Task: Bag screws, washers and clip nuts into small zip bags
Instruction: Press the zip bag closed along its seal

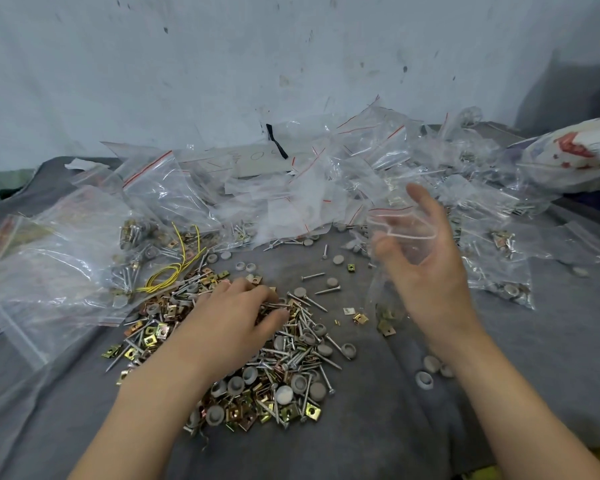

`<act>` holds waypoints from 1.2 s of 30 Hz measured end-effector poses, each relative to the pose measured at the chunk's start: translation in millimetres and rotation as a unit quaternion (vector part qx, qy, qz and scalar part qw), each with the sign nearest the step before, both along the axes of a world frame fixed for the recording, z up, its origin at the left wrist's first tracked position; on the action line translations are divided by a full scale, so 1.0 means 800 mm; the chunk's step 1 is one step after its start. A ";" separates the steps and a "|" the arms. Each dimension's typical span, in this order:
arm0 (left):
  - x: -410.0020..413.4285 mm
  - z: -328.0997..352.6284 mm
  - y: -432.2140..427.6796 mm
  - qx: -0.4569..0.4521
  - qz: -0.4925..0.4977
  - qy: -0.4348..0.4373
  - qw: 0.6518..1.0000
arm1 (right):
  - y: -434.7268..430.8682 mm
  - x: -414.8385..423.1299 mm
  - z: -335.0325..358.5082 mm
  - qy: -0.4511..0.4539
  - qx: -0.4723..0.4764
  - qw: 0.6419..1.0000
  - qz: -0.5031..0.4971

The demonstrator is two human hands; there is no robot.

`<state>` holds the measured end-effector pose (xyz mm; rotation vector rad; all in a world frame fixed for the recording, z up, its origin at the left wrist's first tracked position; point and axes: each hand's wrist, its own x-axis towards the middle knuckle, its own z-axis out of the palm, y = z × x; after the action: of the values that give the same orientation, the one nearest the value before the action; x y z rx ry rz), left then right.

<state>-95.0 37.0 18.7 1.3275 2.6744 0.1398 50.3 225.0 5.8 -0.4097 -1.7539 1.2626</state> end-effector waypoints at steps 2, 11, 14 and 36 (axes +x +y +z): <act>0.002 0.000 0.001 -0.002 -0.010 -0.002 1.000 | 0.002 0.001 0.003 0.019 -0.032 0.999 0.011; 0.013 -0.007 0.018 0.016 -0.043 -0.018 0.999 | 0.010 -0.001 0.008 0.051 -0.084 0.995 0.023; 0.014 -0.009 0.025 0.006 -0.044 0.000 0.999 | 0.007 0.000 0.007 0.037 -0.057 0.997 0.024; -0.027 0.001 -0.009 0.141 -0.003 -0.057 0.988 | -0.004 0.001 -0.008 -0.091 0.091 0.991 0.044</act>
<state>-116.5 29.9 19.6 1.3544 2.6261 0.5934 50.9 221.8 -0.9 -0.3540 -2.0428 1.1436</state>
